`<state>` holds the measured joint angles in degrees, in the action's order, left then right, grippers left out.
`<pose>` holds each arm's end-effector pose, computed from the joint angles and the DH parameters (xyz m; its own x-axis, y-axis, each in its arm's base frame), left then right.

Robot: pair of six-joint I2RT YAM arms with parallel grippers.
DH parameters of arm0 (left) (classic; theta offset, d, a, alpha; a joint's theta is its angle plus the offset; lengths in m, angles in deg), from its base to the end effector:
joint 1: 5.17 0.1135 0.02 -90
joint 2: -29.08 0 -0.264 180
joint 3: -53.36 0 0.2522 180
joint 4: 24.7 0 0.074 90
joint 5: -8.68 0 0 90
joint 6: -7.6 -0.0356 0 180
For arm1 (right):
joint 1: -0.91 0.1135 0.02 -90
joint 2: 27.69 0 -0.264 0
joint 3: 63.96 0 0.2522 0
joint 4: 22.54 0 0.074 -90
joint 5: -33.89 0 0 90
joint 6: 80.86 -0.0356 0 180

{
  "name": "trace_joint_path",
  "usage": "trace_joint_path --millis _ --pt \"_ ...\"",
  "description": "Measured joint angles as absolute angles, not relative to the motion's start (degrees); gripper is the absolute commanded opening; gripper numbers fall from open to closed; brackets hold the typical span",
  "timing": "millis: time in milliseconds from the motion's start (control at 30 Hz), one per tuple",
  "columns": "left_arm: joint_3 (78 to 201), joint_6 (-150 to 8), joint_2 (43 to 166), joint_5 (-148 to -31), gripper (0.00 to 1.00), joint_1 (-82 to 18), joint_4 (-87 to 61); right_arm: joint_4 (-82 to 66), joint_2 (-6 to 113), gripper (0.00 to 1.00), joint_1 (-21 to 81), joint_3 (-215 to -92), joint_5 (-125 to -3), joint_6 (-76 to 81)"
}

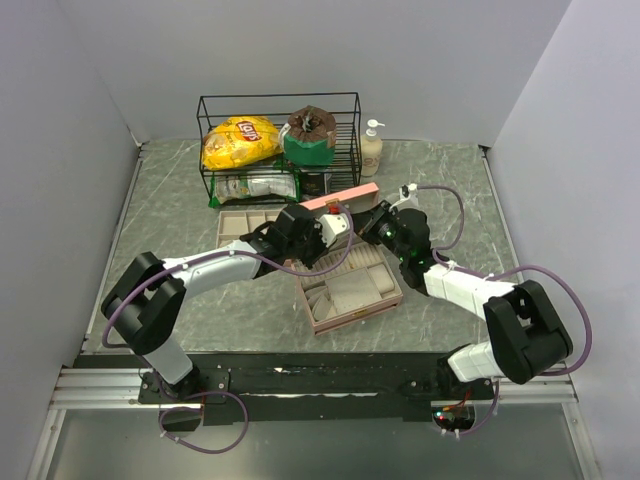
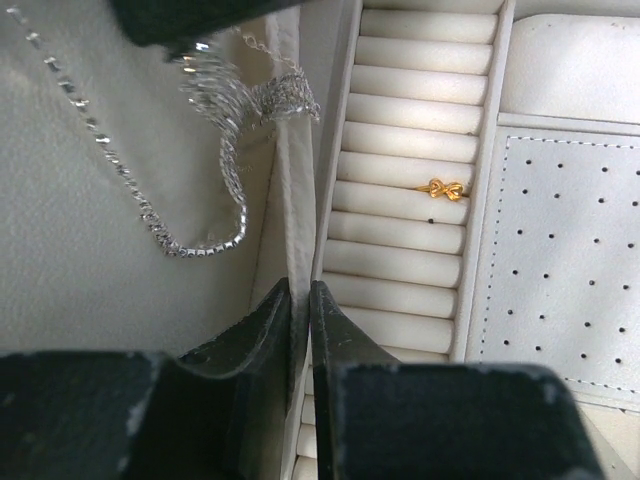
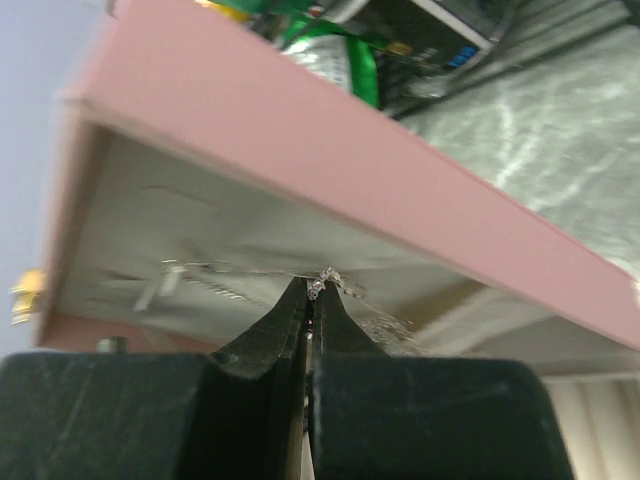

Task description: Organize the mixed jewelry

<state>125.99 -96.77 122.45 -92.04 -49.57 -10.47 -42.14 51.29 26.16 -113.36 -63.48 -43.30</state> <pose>0.2531 -0.2571 0.2253 -0.1990 0.5362 -0.8203 0.8731 0.4772 0.1001 0.2662 0.1306 0.2292 -0.5215 0.6233 -0.5827 -0.2033 0.5725 0.7943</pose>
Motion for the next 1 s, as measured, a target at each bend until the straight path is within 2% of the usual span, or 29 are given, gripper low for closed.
trace_joint_path --millis 233,300,333,367,433,467,567,700,1000 --pt "126.0 -96.7 122.4 -92.4 0.16 -49.6 -10.5 -37.0 50.7 0.0 26.2 -113.2 -61.4 -39.3" --pt "126.0 -96.7 122.4 -92.5 0.15 -49.6 -10.5 -35.4 50.2 0.03 26.2 -113.2 -61.0 -38.0" --pt "126.0 -96.7 122.4 -92.6 0.15 -49.6 -10.5 -34.6 49.9 0.06 26.2 -113.2 -60.7 -37.4" --pt "126.0 -96.7 122.4 -92.7 0.15 -49.6 -10.5 -34.0 49.6 0.14 26.2 -113.2 -60.5 -36.9" --pt "126.0 -96.7 122.4 -92.8 0.15 -49.6 -10.5 -32.5 48.8 0.22 26.2 -113.3 -60.0 -35.6" --pt "126.0 -96.7 122.4 -92.9 0.15 -49.6 -10.5 -31.4 48.2 0.31 26.2 -113.4 -59.8 -34.7" --pt "126.0 -96.7 122.4 -92.9 0.15 -49.6 -10.5 -28.3 47.0 0.47 26.2 -114.5 -59.3 -32.6" --pt "126.0 -96.6 122.4 -92.9 0.15 -49.5 -10.5 -25.0 46.1 0.53 26.2 -117.3 -59.0 -29.8" --pt "126.3 -96.0 122.4 -94.4 0.14 -48.5 -10.6 -20.8 45.3 0.53 26.2 -120.3 -60.0 -26.9"
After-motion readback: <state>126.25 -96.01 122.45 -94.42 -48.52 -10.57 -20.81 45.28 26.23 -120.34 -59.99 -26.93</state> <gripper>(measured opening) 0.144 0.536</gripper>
